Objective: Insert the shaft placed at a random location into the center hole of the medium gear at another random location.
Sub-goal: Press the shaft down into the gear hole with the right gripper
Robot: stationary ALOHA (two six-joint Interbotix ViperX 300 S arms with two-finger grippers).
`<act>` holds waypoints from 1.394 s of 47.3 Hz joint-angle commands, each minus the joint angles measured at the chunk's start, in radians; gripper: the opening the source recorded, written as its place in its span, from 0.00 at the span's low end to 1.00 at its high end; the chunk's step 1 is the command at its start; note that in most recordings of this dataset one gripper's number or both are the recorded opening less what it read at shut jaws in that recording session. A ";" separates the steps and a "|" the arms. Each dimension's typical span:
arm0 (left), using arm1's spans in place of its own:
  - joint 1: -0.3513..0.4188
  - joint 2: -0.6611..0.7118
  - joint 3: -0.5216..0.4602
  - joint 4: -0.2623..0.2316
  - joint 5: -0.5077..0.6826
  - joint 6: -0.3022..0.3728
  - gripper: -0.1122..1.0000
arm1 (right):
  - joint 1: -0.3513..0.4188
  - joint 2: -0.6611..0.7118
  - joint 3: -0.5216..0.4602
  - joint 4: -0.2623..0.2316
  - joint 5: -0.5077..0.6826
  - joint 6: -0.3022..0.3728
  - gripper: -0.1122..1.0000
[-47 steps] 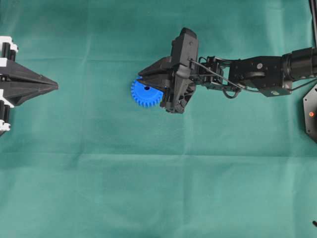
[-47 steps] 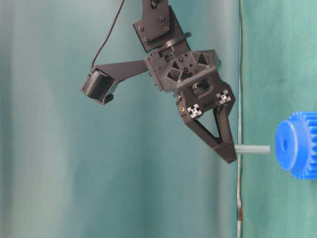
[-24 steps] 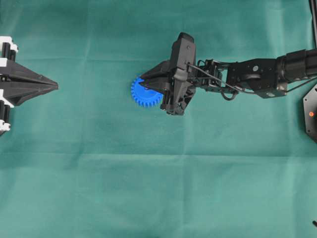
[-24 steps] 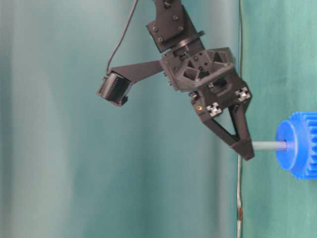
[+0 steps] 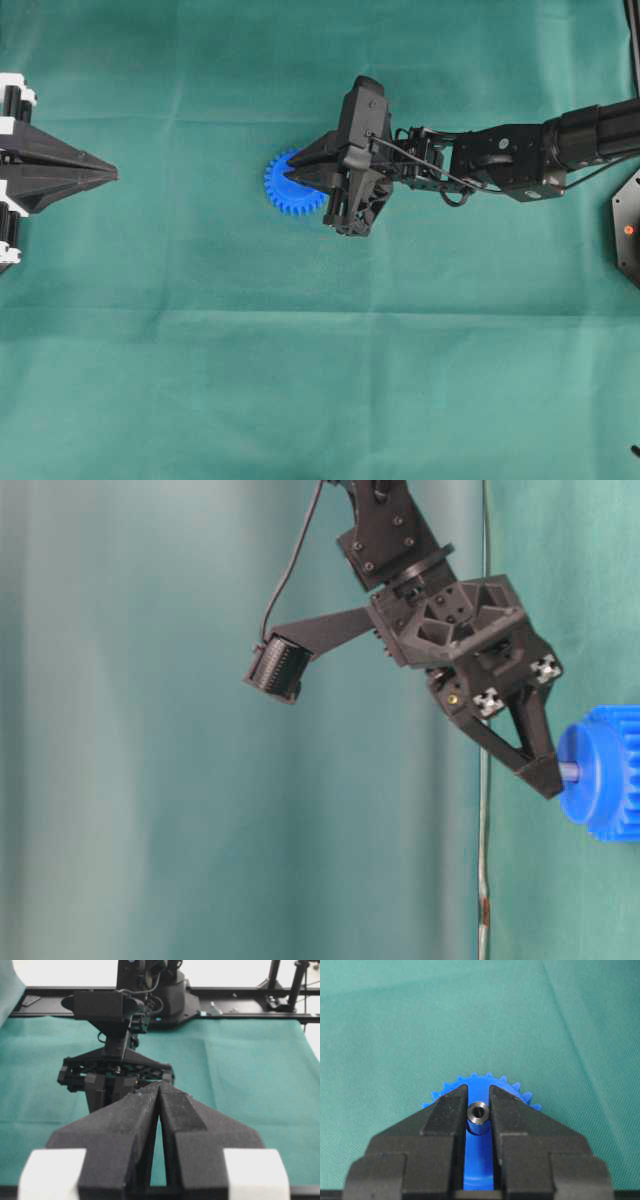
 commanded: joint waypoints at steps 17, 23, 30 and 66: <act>0.002 0.009 -0.021 0.003 0.002 0.003 0.10 | -0.002 -0.003 -0.020 0.003 -0.031 0.000 0.21; 0.002 0.009 -0.021 0.002 0.006 0.002 0.10 | -0.002 -0.003 -0.020 0.003 -0.046 0.000 0.22; 0.003 0.009 -0.021 0.002 0.008 0.002 0.10 | -0.002 -0.003 -0.020 0.003 -0.044 0.002 0.25; 0.002 0.009 -0.023 0.002 0.008 0.002 0.10 | 0.002 -0.160 0.029 0.003 0.087 0.005 0.89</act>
